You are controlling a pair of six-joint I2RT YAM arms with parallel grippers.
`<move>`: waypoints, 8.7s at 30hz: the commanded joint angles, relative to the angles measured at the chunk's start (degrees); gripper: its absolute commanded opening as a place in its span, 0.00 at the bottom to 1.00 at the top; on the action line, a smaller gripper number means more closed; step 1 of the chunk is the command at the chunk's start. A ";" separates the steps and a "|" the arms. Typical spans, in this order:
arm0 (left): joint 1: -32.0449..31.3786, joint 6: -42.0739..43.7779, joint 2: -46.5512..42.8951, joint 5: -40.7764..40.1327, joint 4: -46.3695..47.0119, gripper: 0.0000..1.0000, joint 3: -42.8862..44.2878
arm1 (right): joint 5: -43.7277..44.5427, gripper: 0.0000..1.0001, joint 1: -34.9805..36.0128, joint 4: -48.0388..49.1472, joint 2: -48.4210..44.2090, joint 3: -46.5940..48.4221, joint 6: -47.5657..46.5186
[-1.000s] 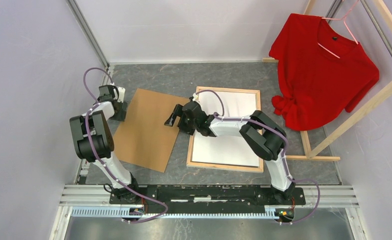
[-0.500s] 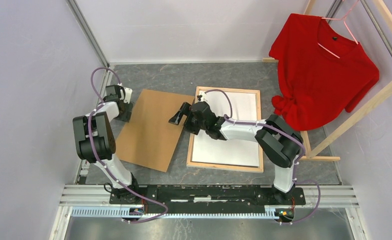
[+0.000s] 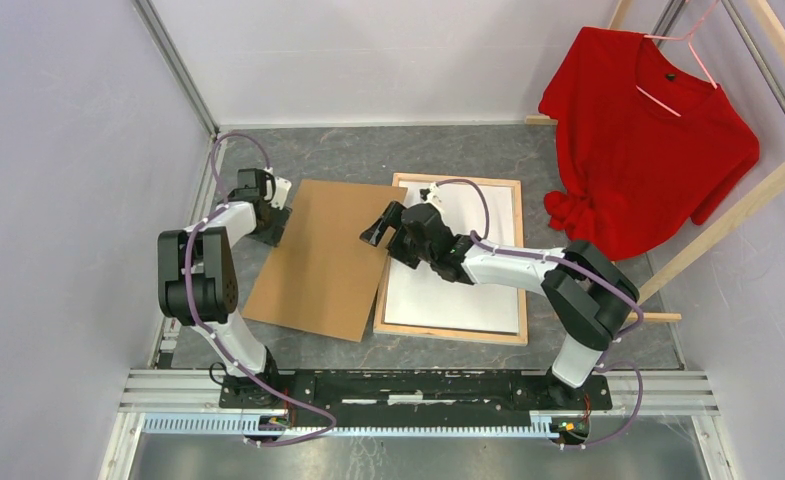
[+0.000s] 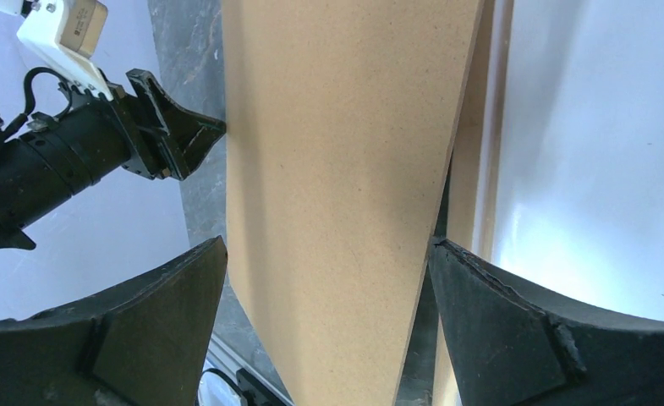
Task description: Put the photo into the frame
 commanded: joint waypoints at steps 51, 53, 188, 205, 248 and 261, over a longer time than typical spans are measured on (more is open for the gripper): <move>-6.27 -4.01 3.37 9.43 -8.35 0.62 -3.65 | -14.17 0.79 -3.65 -6.97 -5.21 -8.13 -11.55; -6.35 -4.00 3.40 9.22 -8.28 0.60 -3.73 | -15.27 0.78 -3.64 -5.71 -4.71 -8.32 -11.17; -8.15 51.63 -68.98 46.68 -6.77 0.02 -9.89 | -34.37 0.98 -18.39 -6.05 -34.42 -2.25 -90.22; -8.18 58.71 -68.14 53.32 -22.93 0.02 -1.87 | -40.08 0.94 -6.47 -6.12 -32.36 -1.65 -116.69; -8.15 12.84 -59.79 37.52 19.03 1.00 1.58 | -21.48 0.00 -4.06 17.93 -22.39 4.14 -90.42; -8.19 1.60 -48.75 27.30 7.31 1.00 11.15 | -14.92 0.00 -15.80 14.15 -23.34 13.74 -50.87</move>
